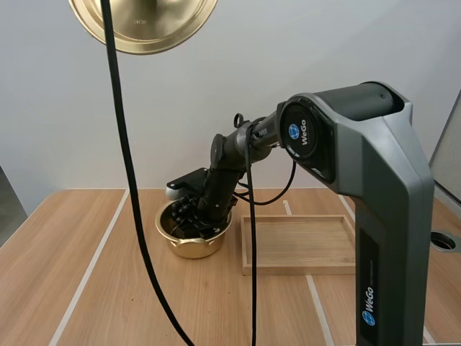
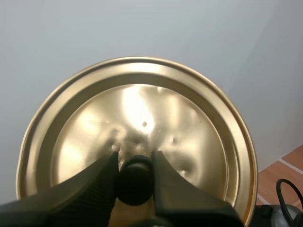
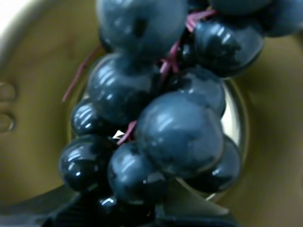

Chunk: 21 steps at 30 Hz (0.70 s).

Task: Open the pot, put the grape inside, and close it

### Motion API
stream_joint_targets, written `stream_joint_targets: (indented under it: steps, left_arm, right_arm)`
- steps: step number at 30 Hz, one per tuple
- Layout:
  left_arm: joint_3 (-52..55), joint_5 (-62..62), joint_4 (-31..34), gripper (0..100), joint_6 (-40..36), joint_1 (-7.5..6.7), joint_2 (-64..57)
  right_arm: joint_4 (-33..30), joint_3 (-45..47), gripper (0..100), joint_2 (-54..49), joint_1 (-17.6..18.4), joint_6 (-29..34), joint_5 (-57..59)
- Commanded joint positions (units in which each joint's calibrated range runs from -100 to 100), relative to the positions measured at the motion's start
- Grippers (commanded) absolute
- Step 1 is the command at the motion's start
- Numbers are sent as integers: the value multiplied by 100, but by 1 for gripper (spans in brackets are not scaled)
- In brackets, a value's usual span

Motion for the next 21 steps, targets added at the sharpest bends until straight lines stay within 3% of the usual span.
stream_joint_targets:
  steps: [1,6,7,12,13,14,21]
  left_arm:
    - [-65,-118,125,0,-30,9,-23]
    - [-65,-118,163,0,-30,9,-23]
    - [-65,-118,163,0,-30,9,-23]
    - [-65,-118,163,0,-30,9,-23]
    - [-65,-118,163,0,-30,9,-23]
    - [-65,-118,163,0,-30,9,-23]
    - [-65,-118,173,0,-30,9,-23]
  right_arm:
    - [-97,9,0,29,-5,-49,232]
    - [-97,9,0,4,-5,-49,132]
    - [-97,9,7,-25,-5,-49,132]
    - [-111,9,68,-262,-5,-49,-53]
    - [-111,9,74,-326,-5,-49,-113]
    - [-111,9,78,-378,-5,-49,-150]
    - [-228,9,78,-656,-5,-22,-357]
